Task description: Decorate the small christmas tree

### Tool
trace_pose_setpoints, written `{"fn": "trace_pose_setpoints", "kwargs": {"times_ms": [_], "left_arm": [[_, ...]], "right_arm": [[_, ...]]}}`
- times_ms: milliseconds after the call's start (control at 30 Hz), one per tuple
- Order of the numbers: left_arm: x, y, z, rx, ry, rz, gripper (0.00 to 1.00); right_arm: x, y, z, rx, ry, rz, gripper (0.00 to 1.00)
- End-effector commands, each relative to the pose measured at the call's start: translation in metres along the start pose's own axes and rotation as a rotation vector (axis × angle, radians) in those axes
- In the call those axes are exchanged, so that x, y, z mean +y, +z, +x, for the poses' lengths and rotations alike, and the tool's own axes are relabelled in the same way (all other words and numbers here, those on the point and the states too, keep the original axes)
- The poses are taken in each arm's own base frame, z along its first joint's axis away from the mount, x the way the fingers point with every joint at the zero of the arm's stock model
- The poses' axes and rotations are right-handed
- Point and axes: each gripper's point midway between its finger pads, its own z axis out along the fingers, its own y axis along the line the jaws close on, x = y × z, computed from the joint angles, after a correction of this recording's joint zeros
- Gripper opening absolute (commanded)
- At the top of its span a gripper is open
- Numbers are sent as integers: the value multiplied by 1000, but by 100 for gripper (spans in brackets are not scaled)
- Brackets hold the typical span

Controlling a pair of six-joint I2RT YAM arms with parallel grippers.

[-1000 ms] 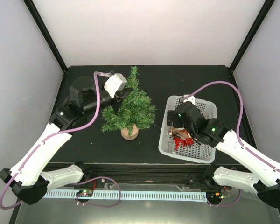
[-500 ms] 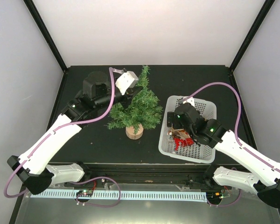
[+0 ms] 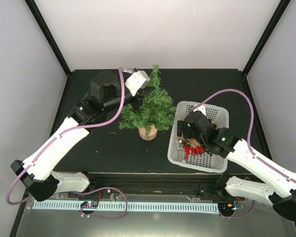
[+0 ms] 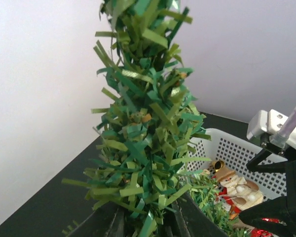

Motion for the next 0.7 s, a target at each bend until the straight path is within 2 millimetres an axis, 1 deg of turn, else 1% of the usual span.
{"fn": "trace_pose_setpoints", "kwargs": {"times_ms": [0,133,267,333,467,500,667], "left_arm": [[2,-14,-29,-135,70,-41,19],[4,-17,-20,-134,74,-69,20],[7,-18,-21,-142,77,-85,20],[7,-18,-21,-141,75,-84,22],[10,-21,-20,-133,92,-105,32],[11,-23,-19,-129,98,-115,32],[15,-37,-16,-116,120,-157,41]], "right_arm": [[-4,-3,-4,-30,29,5,99],[-2,-1,-4,-26,34,0,99],[0,1,-5,-21,34,0,99],[1,1,-5,-19,34,-1,99],[0,0,-5,-22,32,1,99],[-1,1,-5,-23,31,5,99],[-2,3,-4,-28,25,9,99]]}}
